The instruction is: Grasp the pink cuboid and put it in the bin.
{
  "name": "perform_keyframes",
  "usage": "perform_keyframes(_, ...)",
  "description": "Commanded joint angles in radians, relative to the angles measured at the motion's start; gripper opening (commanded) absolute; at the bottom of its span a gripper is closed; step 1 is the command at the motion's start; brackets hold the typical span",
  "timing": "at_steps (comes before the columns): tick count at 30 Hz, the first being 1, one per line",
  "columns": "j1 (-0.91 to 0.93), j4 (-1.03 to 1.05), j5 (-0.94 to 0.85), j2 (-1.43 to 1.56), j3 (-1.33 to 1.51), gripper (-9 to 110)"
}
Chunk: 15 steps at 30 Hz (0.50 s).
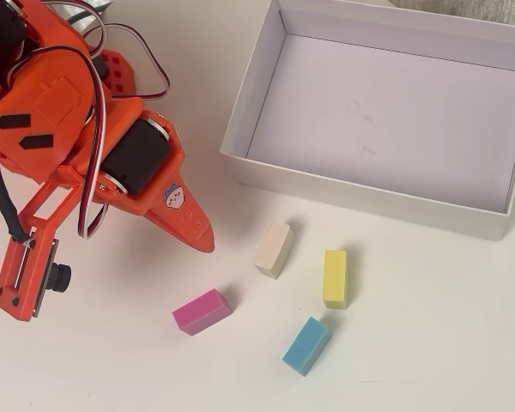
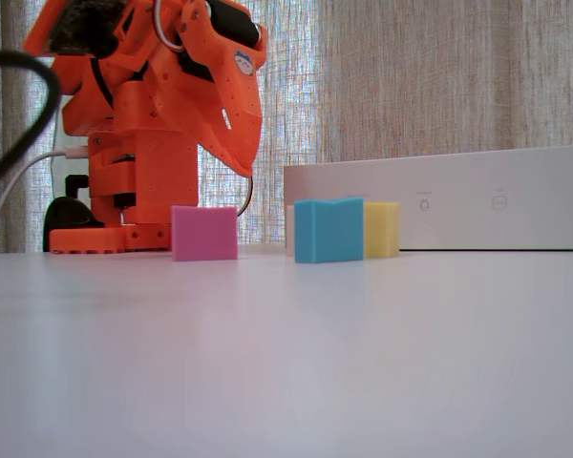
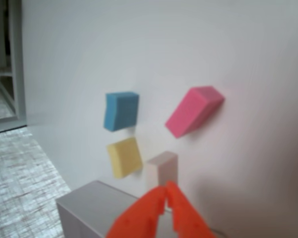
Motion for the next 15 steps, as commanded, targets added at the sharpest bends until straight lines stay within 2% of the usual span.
perform_keyframes(1, -0.008, 0.002, -0.003, 0.006, -0.005, -8)
perform_keyframes(15, -0.02, -0.002, -0.009, 0.006, -0.005, -8)
